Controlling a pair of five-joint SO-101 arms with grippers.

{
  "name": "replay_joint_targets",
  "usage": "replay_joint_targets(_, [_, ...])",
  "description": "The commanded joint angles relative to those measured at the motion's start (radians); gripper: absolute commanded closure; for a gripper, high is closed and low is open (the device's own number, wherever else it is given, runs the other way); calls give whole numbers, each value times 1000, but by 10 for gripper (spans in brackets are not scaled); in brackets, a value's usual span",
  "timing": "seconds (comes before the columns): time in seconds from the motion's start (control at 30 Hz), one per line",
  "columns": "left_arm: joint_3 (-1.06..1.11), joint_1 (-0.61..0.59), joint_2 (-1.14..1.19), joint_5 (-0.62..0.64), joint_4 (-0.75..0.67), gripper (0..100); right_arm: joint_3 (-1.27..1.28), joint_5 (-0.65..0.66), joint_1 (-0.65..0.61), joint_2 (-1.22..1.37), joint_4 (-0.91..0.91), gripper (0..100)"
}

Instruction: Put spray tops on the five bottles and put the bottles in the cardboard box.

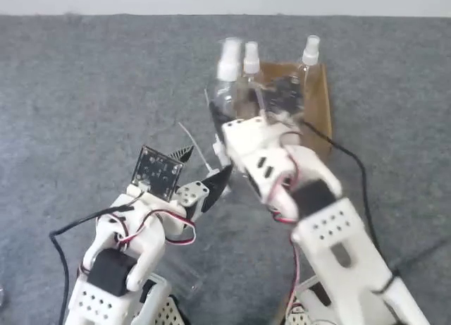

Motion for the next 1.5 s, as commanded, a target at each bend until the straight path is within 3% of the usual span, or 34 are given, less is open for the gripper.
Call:
replay_joint_targets(0.0, [-5, -2, -31, -12, -29, 739, -175, -31, -73, 64, 127, 992])
replay_joint_targets(0.3, [51, -3, -32, -12, -91, 739, -376, -29, -77, -2, 489, 992])
replay_joint_targets(0.67, [53, -3, -32, -12, -92, 739, -374, 64, -74, -107, 607, 992])
replay_joint_targets(0.77, [53, -3, -34, -12, -87, 740, -374, 100, -22, -114, 607, 992])
replay_joint_targets(0.9, [53, -8, -40, -12, -86, 810, -368, 146, 150, -91, 567, 992])
replay_joint_targets(1.1, [62, -123, -32, -5, -144, 993, -327, 109, 364, 38, 397, 992])
replay_joint_targets(1.27, [119, -172, -32, -3, -236, 989, -224, 97, 392, 160, 200, 992])
replay_joint_targets(1.47, [125, -169, -32, -3, -236, 989, -115, 97, 367, 249, -36, 992])
